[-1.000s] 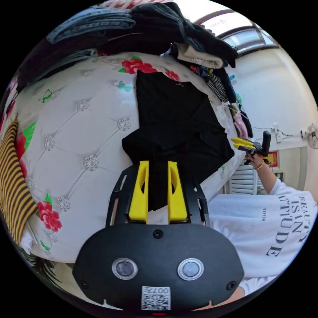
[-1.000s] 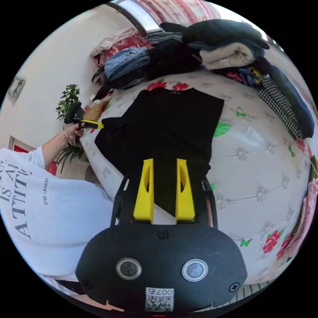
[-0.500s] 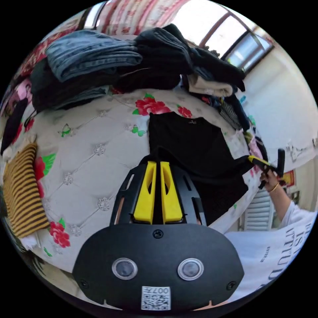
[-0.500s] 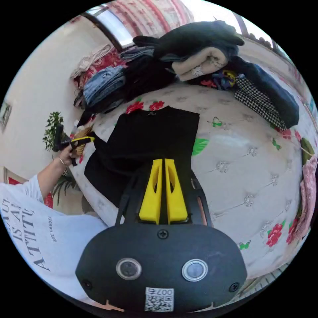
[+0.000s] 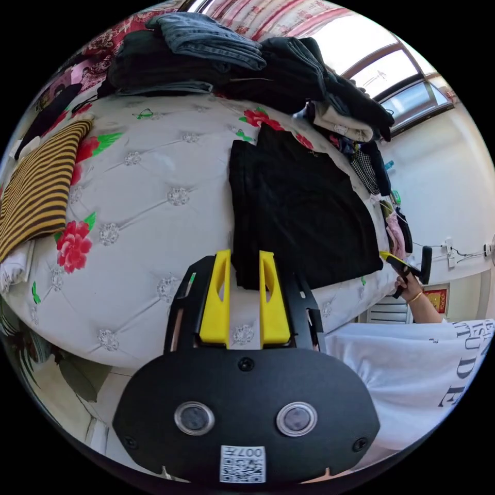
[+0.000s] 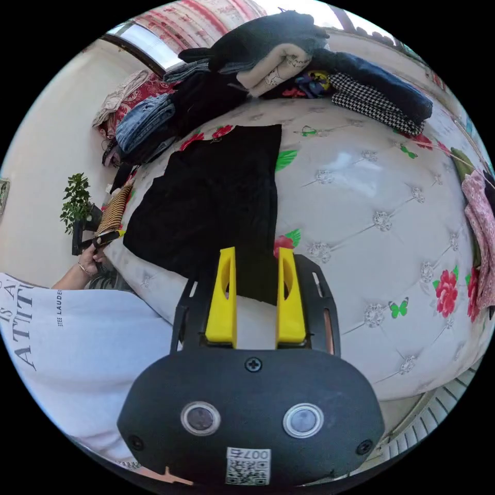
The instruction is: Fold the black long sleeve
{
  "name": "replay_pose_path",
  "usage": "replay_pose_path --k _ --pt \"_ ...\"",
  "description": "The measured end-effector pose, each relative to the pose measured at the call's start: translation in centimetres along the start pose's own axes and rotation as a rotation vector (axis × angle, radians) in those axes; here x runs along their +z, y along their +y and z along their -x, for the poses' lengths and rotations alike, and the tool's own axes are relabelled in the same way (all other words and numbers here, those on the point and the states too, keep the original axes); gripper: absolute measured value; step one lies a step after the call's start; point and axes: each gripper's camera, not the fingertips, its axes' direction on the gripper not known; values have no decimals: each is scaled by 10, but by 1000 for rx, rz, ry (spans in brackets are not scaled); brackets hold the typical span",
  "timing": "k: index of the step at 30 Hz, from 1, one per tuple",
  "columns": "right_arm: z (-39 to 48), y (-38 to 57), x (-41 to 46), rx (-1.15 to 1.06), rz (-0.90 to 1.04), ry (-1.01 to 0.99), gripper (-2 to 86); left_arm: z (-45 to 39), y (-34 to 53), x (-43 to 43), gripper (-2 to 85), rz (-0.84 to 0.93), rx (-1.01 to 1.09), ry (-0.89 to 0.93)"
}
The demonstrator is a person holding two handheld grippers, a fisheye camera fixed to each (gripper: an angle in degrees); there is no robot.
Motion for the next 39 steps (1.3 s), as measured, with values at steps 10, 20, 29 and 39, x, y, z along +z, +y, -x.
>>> replay_pose_path --k 10,20,29,39 --pt "9 31 -48 -89 -27 -40 -1 -1 -5 -3 -6 106 167 -51" --pt "-24 108 -61 89 29 -152 -2 40 64 -37 -9 130 49 192" --pt "-58 128 -126 197 -11 -446 -2 60 25 -88 -9 149 78 393" --pt "-119 -37 -163 306 -181 -609 3 111 -188 -84 2 -15 -118 568"
